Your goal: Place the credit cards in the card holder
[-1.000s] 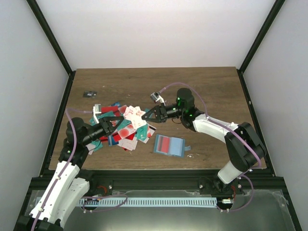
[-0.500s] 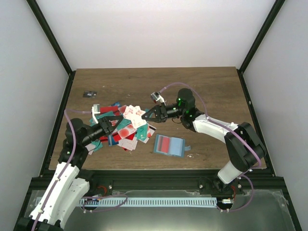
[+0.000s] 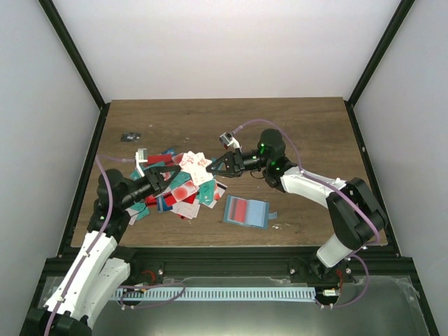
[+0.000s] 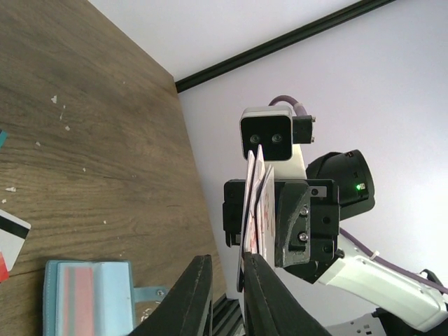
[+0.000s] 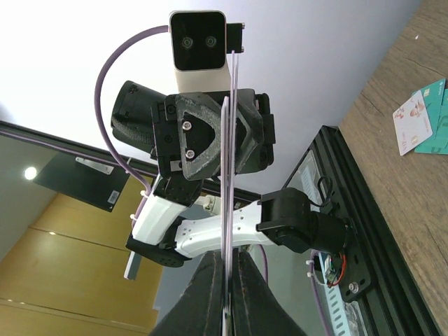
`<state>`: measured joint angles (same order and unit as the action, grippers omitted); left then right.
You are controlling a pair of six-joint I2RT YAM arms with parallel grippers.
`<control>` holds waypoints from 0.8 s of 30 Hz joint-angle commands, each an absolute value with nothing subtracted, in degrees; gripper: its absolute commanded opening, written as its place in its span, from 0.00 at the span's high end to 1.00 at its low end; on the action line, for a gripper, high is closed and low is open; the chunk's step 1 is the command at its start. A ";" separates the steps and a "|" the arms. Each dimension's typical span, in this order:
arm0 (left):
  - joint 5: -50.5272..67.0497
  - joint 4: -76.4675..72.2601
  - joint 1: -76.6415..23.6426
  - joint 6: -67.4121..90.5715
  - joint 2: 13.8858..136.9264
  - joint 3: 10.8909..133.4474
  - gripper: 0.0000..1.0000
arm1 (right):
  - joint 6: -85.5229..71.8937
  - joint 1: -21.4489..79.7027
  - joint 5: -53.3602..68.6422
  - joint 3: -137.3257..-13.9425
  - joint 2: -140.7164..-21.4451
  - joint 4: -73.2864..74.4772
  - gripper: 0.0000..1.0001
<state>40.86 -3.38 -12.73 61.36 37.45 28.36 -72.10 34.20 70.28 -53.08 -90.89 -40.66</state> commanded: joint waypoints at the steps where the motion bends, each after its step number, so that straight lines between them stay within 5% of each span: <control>1: 42.20 -6.34 -12.39 61.64 37.66 27.65 0.86 | -72.87 34.11 70.67 -52.73 -89.92 -43.65 0.99; 18: 44.04 -12.08 -12.37 65.24 39.46 27.00 0.96 | -75.36 34.11 70.67 -52.90 -92.02 -47.16 0.99; 22: 42.46 -8.79 -12.35 63.82 39.17 28.47 0.96 | -74.08 34.11 69.90 -53.81 -93.38 -44.69 0.85; 24: 41.00 -5.05 -12.39 61.60 39.15 30.08 0.96 | -72.68 34.11 69.28 -54.80 -94.29 -42.43 0.68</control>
